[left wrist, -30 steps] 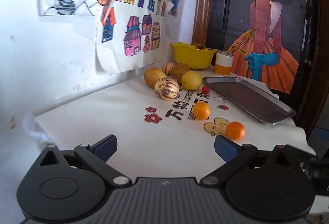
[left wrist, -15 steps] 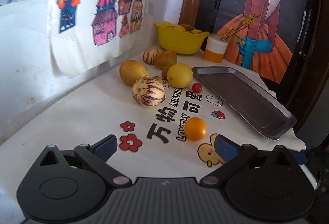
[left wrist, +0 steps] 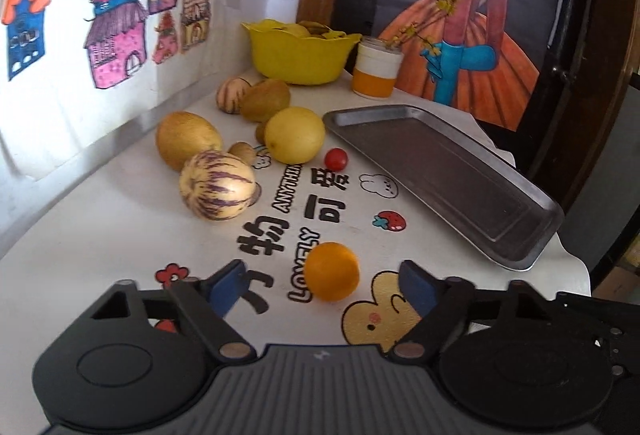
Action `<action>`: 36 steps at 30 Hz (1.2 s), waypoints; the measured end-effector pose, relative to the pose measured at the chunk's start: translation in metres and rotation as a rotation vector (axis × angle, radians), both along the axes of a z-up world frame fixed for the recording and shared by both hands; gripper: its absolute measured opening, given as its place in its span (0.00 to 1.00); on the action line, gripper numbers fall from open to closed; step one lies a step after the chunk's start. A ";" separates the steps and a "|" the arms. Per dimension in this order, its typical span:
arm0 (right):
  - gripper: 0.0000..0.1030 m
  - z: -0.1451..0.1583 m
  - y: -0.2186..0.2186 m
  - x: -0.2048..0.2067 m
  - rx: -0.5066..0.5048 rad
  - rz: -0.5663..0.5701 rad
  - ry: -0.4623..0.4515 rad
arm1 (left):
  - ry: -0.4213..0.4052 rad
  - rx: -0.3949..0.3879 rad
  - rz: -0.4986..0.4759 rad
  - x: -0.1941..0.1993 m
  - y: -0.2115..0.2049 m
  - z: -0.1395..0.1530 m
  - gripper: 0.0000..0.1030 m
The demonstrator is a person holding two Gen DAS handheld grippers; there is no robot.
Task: Organize fruits
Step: 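Grasp the small orange with the left tool while the right tool grasps the larger orange, then carry both oranges into the metal tray and open both tools to release them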
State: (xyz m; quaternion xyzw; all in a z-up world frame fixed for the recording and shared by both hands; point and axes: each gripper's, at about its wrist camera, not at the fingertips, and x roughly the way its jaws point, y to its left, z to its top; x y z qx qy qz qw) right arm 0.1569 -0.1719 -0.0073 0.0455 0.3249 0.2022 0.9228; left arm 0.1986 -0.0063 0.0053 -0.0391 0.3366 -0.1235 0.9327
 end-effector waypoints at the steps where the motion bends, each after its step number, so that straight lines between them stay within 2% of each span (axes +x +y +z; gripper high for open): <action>1: 0.48 0.000 0.000 0.000 0.000 0.000 0.001 | 0.004 0.000 -0.002 0.001 -0.001 -0.001 0.74; 2: 0.43 0.000 0.000 0.000 0.001 -0.002 0.001 | 0.009 -0.002 -0.002 0.002 -0.001 -0.001 0.72; 4: 0.39 0.000 -0.001 0.000 0.010 -0.010 0.002 | 0.021 -0.010 -0.007 0.004 -0.002 -0.002 0.61; 6: 0.35 0.000 -0.004 0.000 0.021 -0.021 0.001 | 0.034 -0.014 -0.011 0.006 -0.002 -0.004 0.54; 10: 0.35 0.000 -0.011 -0.003 0.057 -0.031 0.014 | 0.049 -0.026 -0.005 0.010 -0.002 -0.005 0.36; 11: 0.35 0.000 -0.013 -0.004 0.066 -0.033 0.014 | 0.051 -0.028 -0.002 0.010 -0.002 -0.005 0.35; 19: 0.35 0.004 -0.032 -0.022 0.071 -0.041 0.004 | 0.066 -0.021 0.006 0.001 -0.005 -0.003 0.34; 24: 0.35 0.018 -0.058 -0.019 0.103 -0.079 -0.006 | 0.112 -0.083 0.002 0.000 -0.003 0.000 0.34; 30: 0.35 0.045 -0.097 0.018 0.103 -0.141 -0.085 | 0.103 -0.103 0.002 0.013 -0.015 0.009 0.34; 36: 0.35 0.058 -0.132 0.076 0.108 -0.200 -0.143 | 0.022 -0.080 -0.016 0.043 -0.043 0.028 0.34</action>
